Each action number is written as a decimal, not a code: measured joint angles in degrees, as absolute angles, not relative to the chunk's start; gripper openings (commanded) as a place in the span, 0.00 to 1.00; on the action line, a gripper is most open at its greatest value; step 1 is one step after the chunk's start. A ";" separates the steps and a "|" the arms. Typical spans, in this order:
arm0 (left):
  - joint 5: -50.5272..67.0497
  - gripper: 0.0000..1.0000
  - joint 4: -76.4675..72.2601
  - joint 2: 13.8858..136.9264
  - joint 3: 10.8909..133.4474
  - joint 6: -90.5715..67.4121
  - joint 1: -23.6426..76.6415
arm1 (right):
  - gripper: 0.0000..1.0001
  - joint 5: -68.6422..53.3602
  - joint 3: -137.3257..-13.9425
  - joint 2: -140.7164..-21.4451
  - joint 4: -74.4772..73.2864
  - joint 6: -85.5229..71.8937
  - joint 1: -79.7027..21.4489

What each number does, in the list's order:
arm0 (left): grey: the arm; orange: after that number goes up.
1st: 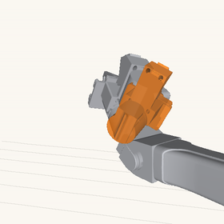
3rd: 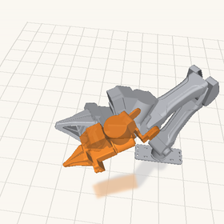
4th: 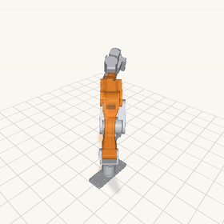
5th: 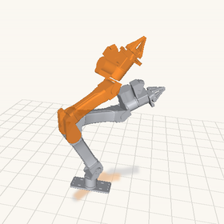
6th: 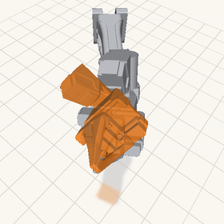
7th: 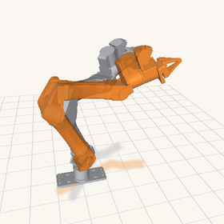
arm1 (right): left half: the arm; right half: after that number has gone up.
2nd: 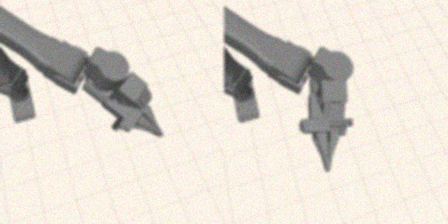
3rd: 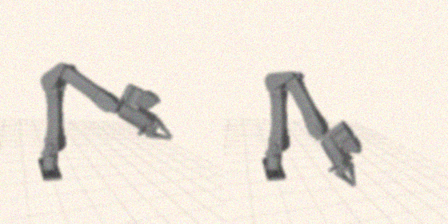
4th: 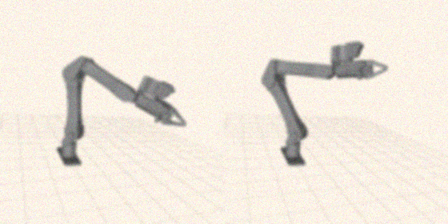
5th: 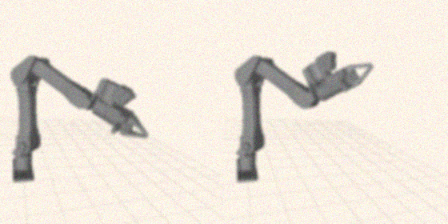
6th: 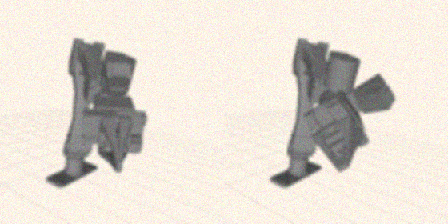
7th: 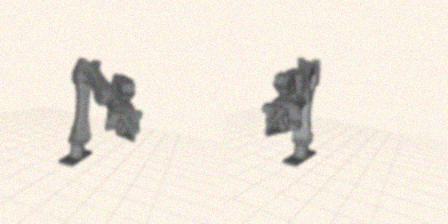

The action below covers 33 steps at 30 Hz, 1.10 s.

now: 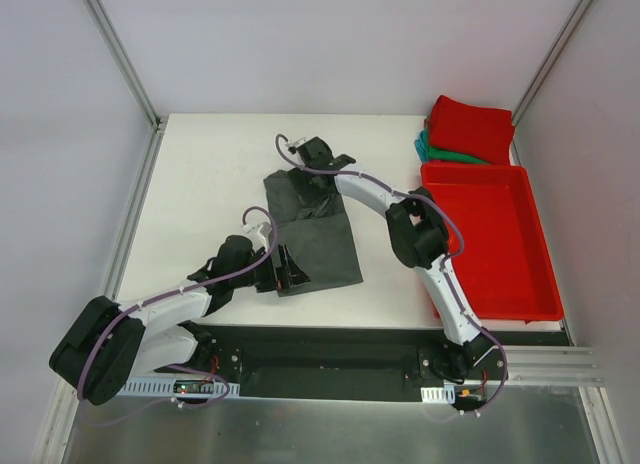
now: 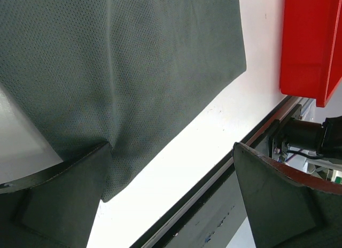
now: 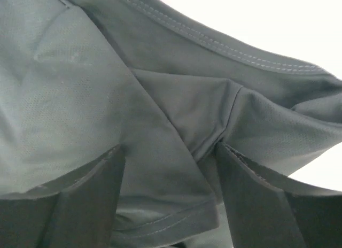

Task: Fold and stack the t-shirts
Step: Fold the folded rectangular tshirt in 1/3 of the way

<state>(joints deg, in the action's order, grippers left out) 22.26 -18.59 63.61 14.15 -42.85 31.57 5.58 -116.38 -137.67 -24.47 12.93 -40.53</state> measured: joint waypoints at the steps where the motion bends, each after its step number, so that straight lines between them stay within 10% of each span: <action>1: 22.28 0.99 -18.57 63.59 14.15 -42.87 31.57 | 0.61 5.96 -116.92 -138.47 -25.34 12.97 -40.40; 10: 22.44 0.99 -18.11 63.11 14.17 -42.87 31.57 | 0.00 7.25 -119.17 -139.00 -28.40 11.99 -39.62; 33: 22.41 0.99 -15.66 61.56 14.15 -42.87 31.57 | 0.01 5.30 -110.10 -132.84 -15.99 8.38 -40.36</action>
<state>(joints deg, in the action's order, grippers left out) 22.41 -15.66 61.56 14.15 -42.87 31.57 5.30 -110.10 -132.84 -15.99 8.38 -40.36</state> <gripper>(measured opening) 0.990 0.006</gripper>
